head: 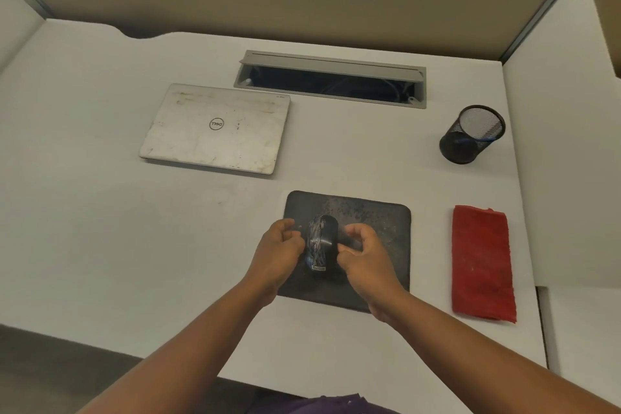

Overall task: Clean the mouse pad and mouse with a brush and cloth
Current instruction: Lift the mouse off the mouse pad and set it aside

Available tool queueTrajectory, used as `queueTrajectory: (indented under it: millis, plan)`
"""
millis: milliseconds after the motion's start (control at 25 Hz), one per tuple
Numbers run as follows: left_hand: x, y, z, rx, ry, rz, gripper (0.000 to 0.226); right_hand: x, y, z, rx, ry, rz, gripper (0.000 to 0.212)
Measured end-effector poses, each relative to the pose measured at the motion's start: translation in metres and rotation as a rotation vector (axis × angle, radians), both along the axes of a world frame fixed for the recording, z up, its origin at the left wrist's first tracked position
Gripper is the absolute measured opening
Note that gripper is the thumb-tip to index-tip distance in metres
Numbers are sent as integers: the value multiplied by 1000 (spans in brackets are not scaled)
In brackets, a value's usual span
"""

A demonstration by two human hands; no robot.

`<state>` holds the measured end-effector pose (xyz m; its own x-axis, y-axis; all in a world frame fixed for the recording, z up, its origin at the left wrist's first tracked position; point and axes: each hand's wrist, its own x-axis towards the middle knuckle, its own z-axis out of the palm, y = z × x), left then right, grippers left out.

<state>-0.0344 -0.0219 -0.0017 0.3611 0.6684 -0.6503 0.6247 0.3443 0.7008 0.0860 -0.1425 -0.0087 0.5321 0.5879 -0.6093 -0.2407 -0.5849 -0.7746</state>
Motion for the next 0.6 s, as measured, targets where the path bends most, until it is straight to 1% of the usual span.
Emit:
queueTrajectory:
  millis: [120, 280, 440, 480, 600]
  plan:
    - [-26, 22, 9, 25, 9, 41, 47, -22, 25, 3, -2, 19, 45, 43]
    - [-66, 55, 17, 42, 43, 82, 54, -57, 65, -2, 8, 42, 136, 43]
    - [-96, 88, 21, 56, 50, 125, 67, -88, 102, 0, 30, 62, 193, 40]
    - [-102, 96, 20, 57, 49, 135, 68, -94, 111, -1, 29, 72, 207, 40]
    - [-112, 113, 16, 65, 48, 139, 61, -107, 128, -4, 22, 98, 243, 41]
